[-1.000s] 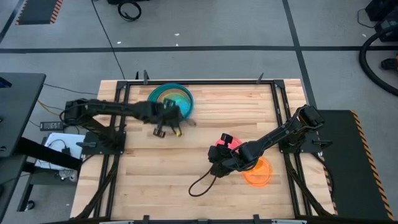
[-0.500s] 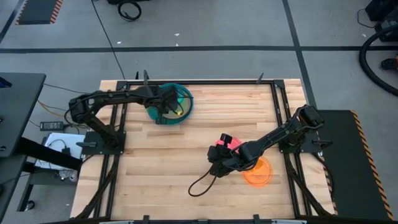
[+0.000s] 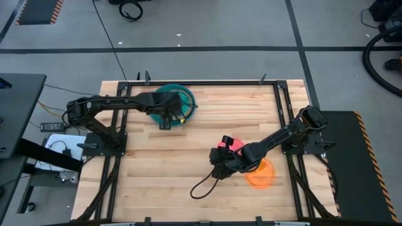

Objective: Stack plastic plates
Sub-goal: Stack the pink plate on top of the light blue plate

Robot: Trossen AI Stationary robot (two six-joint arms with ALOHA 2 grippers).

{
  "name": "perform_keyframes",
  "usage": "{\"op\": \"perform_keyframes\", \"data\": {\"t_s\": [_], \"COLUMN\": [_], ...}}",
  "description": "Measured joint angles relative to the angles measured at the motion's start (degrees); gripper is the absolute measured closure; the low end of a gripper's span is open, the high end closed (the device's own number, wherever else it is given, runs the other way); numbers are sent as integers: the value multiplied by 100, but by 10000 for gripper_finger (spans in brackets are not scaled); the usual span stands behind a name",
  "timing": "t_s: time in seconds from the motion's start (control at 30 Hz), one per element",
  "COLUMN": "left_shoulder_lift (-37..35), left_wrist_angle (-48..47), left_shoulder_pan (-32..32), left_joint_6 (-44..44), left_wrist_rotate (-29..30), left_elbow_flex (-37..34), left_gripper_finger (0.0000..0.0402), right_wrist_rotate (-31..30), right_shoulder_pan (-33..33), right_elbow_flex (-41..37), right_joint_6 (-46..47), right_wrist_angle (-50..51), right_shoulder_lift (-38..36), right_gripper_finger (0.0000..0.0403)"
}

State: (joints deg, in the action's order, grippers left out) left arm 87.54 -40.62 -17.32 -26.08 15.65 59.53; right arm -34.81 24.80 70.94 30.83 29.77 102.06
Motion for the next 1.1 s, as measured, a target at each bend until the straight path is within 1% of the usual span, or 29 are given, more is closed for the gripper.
{"op": "perform_keyframes", "data": {"t_s": [0.17, 0.3, 0.37, 0.43, 0.6, 0.73, 0.9, 1.0, 1.1], "left_shoulder_lift": [-65, -61, -61, -57, 90, 345, 755, 979, 1096], "left_wrist_angle": [287, 540, 715, 907, 1365, 1769, 2471, 2789, 2961], "left_shoulder_pan": [613, 978, 1170, 1360, 1787, 2024, 2223, 2278, 2300], "left_joint_6": [-40, -40, -54, -157, -623, -1046, -1683, -1977, -1931], "left_wrist_rotate": [-60, -461, -534, -543, -636, -817, -847, -840, -836], "left_elbow_flex": [2, 2, 2, 2, -4, -6, -5, -5, -6], "left_gripper_finger": [213, 213, 213, 213, 212, 212, 212, 212, 212], "right_wrist_rotate": [185, 278, 230, 177, 138, 141, 205, 384, 671], "right_shoulder_pan": [0, 27, 75, 138, 294, 330, 280, 271, 274], "right_elbow_flex": [2, 2, 2, 2, 2, -144, -557, -798, -895], "right_joint_6": [325, 682, 830, 969, 1193, 1278, 1608, 1791, 1904], "right_wrist_angle": [399, 825, 980, 1238, 1511, 1548, 1603, 1529, 1505], "right_shoulder_lift": [-22, -87, -138, -227, -449, -511, -599, -761, -844], "right_gripper_finger": [324, 324, 324, 324, 324, 324, 324, 324, 324]}}
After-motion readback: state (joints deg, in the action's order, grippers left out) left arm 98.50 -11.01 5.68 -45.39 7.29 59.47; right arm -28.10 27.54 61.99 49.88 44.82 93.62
